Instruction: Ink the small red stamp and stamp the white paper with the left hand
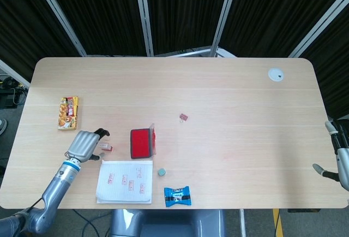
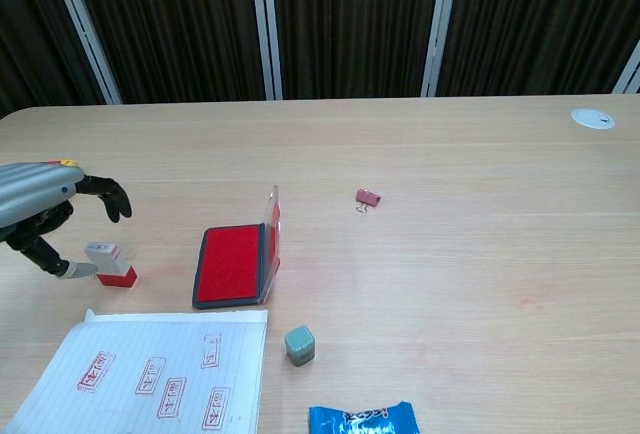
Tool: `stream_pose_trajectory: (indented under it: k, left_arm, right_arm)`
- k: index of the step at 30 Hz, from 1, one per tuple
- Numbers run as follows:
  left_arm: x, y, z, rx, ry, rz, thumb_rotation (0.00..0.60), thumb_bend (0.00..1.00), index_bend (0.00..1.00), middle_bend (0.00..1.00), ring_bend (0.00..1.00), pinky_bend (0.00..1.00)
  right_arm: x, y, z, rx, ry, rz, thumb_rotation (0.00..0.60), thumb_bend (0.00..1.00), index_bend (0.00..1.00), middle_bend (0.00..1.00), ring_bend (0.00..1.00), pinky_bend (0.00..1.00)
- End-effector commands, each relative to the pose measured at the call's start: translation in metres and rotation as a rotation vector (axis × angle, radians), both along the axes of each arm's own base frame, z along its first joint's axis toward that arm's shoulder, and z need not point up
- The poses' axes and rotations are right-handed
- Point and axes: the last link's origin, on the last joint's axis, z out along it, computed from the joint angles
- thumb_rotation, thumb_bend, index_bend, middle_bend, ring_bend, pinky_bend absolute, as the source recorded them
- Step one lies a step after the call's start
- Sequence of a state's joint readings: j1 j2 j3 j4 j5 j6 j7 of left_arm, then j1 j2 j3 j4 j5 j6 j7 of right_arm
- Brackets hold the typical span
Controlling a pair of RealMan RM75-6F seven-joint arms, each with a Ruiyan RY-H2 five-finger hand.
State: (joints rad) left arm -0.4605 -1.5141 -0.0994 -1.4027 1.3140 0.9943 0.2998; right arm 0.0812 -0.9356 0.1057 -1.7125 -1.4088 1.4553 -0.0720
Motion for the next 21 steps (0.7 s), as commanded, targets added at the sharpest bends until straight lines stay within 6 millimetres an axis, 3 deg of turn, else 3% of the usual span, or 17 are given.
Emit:
stream_pose_trajectory:
  k: [1,21]
  left_arm:
    - [0.0,0.001,-0.008,-0.009,0.011,-0.007,0.6,0.18,0.3,0.34,0.83,0.87]
    - [-0.003,0.006,-0.018,-0.004,0.059,-0.019,0.6,0.28,0.4,0.41,0.83,0.87]
  right_arm:
    - [-0.001,-0.001,0.0,0.0,0.001,-0.004,0.6,0.0,0.0,0.0,0.0,0.0]
    - [-0.004,-0.002,-0.002,0.006,0.005,-0.019,0.6,0.0,0.0,0.0,0.0,0.0]
